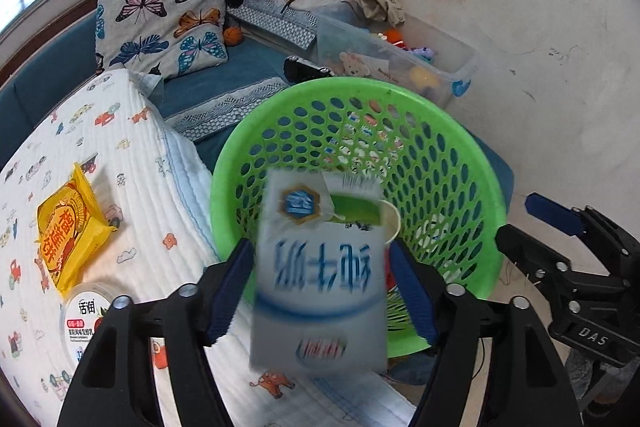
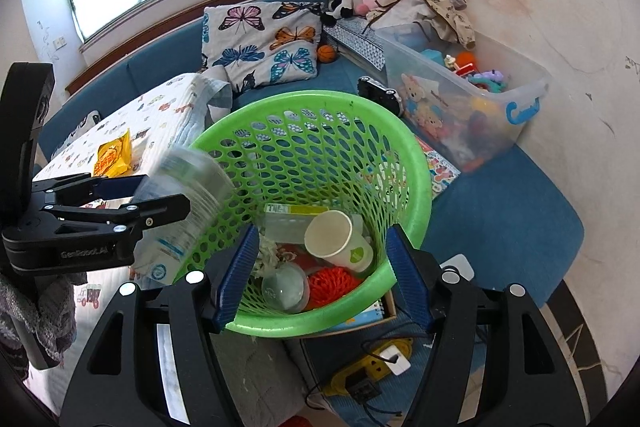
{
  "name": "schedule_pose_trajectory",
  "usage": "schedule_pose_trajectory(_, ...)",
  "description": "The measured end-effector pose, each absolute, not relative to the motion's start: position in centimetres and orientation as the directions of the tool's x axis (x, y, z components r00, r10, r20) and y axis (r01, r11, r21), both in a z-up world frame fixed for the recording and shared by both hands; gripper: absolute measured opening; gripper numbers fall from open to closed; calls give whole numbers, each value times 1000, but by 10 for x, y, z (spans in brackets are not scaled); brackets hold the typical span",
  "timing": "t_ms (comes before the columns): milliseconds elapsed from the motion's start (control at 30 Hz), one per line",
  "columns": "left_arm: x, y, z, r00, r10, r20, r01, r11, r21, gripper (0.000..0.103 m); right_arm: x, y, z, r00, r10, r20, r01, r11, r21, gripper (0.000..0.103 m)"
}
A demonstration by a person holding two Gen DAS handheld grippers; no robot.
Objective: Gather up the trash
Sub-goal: 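Lower the milk carton into the green basket and open the left tool, then move the left tool over the yogurt tub and grasp it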
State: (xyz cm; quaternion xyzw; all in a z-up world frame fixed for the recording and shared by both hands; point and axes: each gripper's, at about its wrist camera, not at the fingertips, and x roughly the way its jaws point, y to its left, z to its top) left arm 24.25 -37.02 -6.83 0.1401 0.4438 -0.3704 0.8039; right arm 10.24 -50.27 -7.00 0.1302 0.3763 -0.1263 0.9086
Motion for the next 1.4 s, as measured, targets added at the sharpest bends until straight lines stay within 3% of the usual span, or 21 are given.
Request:
schedule_pose_trajectory(733, 233, -280, -45, 456, -458, -763, 658, 751, -57, 71, 107, -463, -52, 714, -91, -694, 245, 961, 126, 68)
schedule_pose_trajectory(1300, 250, -194, -67, 507, -380, -774, 562, 826, -37, 71, 131, -412, -49, 725, -3, -688, 123, 985, 125, 72)
schedule_pose_trajectory(1400, 255, -193, -73, 508, -372, -777, 555, 831, -34, 77, 137, -403, -51, 721, 14, -693, 101, 987, 124, 72)
